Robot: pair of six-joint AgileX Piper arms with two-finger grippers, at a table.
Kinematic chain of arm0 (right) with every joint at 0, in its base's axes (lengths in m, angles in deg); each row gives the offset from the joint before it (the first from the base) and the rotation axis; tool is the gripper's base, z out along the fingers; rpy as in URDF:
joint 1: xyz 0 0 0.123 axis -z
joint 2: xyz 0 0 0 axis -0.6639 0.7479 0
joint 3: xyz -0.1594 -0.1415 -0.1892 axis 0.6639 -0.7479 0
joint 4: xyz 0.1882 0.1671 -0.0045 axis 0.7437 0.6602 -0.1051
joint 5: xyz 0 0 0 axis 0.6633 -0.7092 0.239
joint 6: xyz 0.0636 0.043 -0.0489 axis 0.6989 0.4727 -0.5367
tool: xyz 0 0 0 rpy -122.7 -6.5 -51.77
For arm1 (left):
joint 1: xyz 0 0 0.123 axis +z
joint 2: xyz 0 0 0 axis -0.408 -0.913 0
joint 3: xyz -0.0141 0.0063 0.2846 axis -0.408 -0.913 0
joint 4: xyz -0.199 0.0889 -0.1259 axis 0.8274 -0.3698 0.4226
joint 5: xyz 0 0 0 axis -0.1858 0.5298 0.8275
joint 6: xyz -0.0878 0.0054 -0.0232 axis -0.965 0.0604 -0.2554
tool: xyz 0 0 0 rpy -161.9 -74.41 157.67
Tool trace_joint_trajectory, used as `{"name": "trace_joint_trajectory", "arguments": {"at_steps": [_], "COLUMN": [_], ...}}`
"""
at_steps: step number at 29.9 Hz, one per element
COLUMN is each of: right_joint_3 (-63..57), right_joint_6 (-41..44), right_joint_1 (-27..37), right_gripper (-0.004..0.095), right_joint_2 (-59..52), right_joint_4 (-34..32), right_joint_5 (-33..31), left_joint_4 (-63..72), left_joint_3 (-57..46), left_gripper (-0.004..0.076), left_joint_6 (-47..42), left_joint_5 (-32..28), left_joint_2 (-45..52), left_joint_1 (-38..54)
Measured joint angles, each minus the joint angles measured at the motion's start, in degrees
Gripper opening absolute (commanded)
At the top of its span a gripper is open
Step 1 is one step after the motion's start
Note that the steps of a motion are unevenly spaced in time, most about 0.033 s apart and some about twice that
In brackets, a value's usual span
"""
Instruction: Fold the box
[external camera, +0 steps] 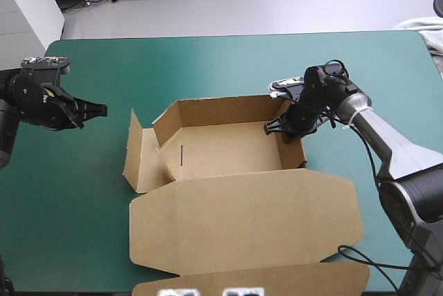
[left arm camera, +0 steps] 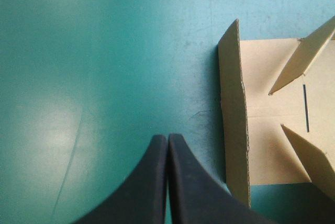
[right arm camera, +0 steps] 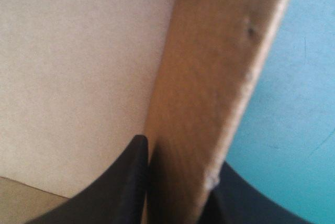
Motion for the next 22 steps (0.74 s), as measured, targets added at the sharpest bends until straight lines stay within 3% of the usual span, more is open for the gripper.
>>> {"name": "trace_joint_trajectory", "arguments": {"at_steps": [2,13,22], "right_joint_3": [0.0,2.4,5.7], "right_joint_6": [-0.1,0.5,-1.9], "right_joint_1": [0.0,0.7,9.4], "right_gripper": [-0.0015,-0.0017,-0.0017], "right_joint_2": [0.1,0.2,-6.0], "right_joint_4": [0.0,1.3,8.6], "right_joint_5": [0.2,0.9,0.5], "left_joint_4": [0.0,2.7,27.0], "left_joint_3": [0.0,0.0,0.0], "left_gripper": [-0.0010,-0.0010,-0.0010], "left_joint_6": [0.0,0.6,10.5], "left_joint_5": [0.0,-0.5,-3.7], "left_joint_2": [0.0,-1.7,-3.2], "left_joint_1": [0.0,2.9,19.3]}}
